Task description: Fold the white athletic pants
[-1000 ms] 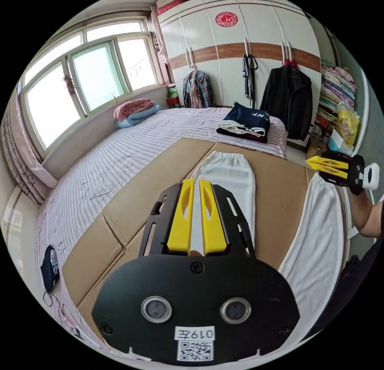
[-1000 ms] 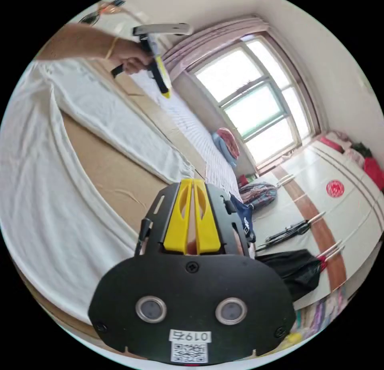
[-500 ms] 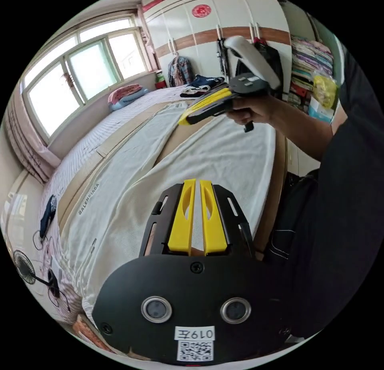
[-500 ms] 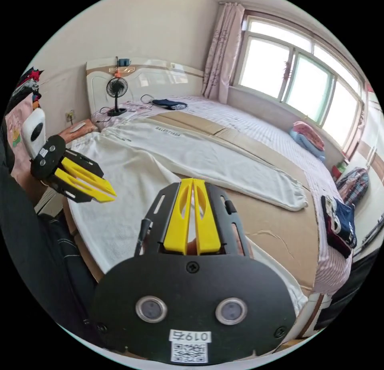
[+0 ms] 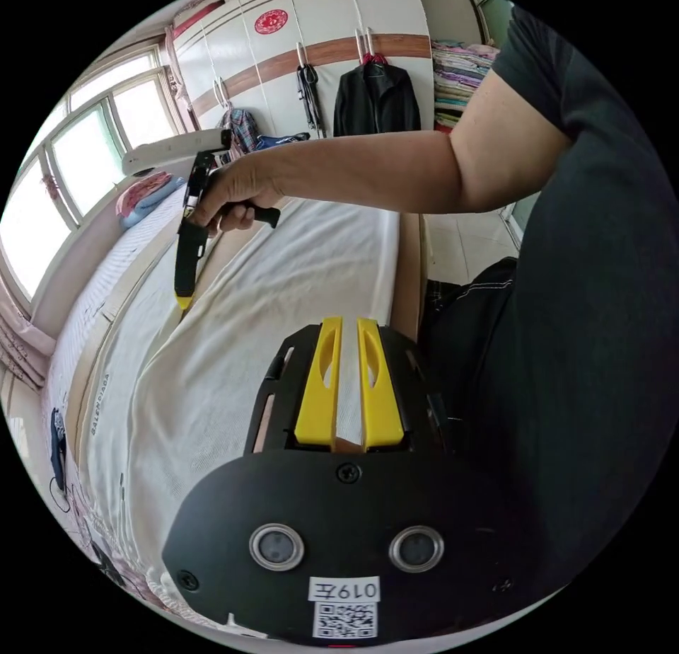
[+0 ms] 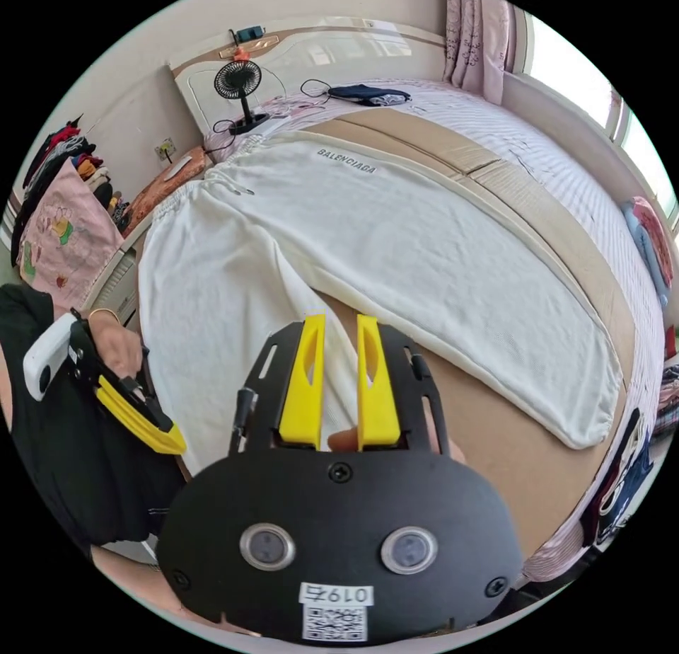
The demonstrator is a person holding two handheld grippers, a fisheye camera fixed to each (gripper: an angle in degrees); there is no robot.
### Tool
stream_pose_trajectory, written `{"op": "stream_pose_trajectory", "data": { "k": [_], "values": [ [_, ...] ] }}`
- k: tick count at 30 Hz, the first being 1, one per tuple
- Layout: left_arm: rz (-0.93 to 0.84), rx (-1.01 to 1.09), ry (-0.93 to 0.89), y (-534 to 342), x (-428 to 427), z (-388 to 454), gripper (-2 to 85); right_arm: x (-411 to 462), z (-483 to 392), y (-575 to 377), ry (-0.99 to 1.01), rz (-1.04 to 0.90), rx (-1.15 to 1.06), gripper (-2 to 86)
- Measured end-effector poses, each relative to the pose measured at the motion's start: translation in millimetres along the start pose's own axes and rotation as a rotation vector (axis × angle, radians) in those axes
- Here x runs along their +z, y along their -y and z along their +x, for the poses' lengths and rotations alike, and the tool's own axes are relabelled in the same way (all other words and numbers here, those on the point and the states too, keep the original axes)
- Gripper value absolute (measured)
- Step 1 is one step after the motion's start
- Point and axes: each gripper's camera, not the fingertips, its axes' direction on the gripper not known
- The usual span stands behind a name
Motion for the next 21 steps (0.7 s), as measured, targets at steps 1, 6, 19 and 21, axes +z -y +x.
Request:
{"op": "stream_pose_trajectory", "data": {
  "k": [1, 6, 19, 21],
  "values": [
    [-0.001, -0.002, -0.044, 0, 0, -1, 0.9, 2, 8, 6, 0.024, -0.015, -0.002, 8.8],
    [-0.007, -0.002, -0.116, 2, -1, -2, 0.8, 9, 34, 25, 0.097, -0.042, -0.018, 8.4],
    [-0.099, -0.024, -0.19, 9, -2, -5, 0.5, 15, 67, 68, 0.003, -0.035, -0.054, -0.9],
    [-0.101, -0.028, -0.192, 10, -3, -5, 0.5, 18, 70, 73, -0.014, -0.035, -0.055, -0.9]
  ]
}}
